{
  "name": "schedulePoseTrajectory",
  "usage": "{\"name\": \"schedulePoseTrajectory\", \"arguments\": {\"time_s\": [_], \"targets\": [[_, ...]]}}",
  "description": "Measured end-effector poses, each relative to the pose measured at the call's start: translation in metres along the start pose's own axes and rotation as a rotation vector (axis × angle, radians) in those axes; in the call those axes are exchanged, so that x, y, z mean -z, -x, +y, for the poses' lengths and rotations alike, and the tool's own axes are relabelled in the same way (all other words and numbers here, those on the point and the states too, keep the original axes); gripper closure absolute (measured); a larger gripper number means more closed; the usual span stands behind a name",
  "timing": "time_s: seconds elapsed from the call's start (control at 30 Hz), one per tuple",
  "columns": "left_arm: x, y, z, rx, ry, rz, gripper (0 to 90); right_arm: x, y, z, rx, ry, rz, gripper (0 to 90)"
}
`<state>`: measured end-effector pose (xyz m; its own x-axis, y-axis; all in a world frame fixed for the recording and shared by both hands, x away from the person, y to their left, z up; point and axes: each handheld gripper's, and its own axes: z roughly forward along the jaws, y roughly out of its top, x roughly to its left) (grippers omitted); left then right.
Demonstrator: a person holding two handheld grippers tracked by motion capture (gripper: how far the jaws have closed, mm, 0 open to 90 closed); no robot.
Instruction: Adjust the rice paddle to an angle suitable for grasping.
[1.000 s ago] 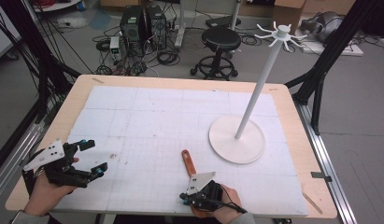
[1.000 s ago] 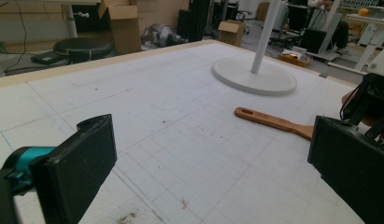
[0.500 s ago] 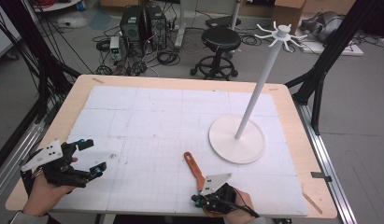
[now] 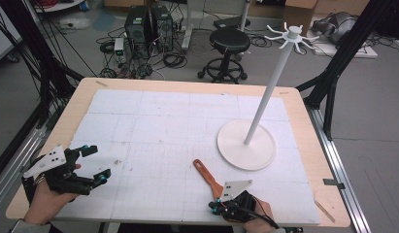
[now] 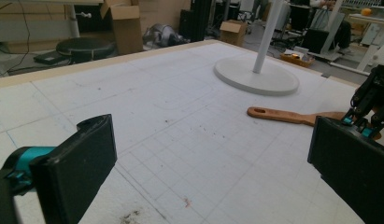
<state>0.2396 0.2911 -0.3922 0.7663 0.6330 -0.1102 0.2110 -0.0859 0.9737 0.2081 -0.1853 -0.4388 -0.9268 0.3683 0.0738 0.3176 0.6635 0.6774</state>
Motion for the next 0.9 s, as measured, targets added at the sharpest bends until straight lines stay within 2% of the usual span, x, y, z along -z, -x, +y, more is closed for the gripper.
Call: {"name": "schedulePoseTrajectory", "arguments": {"time_s": [0.3,0.5,0.67,0.73,0.8,0.83,0.9], "targets": [[0.001,0.0,0.0,0.003,0.003,0.001,1.7,0.007,0.006,-0.006,-0.024,-0.001,-0.031,90.0],[0.0,0.0,0.0,0.002,0.004,0.0,1.7,0.016,0.014,-0.015,-0.063,0.007,-0.061,90.0],[0.0,0.0,0.0,0.002,0.003,0.0,1.8,0.02,0.019,-0.019,-0.076,0.008,-0.08,90.0],[0.0,0.0,0.0,0.001,0.002,0.001,1.7,0.021,0.019,-0.019,-0.073,0.004,-0.086,90.0],[0.0,0.0,0.0,0.002,0.003,0.0,1.7,0.02,0.017,-0.016,-0.051,-0.019,-0.104,90.0],[0.0,0.0,0.0,-0.002,0.001,-0.001,1.7,0.02,0.016,-0.015,-0.058,-0.023,-0.105,90.0],[-0.001,0.0,-0.001,0.0,-0.005,0.0,1.7,0.022,0.018,-0.01,-0.072,0.032,-0.071,90.0]]}}
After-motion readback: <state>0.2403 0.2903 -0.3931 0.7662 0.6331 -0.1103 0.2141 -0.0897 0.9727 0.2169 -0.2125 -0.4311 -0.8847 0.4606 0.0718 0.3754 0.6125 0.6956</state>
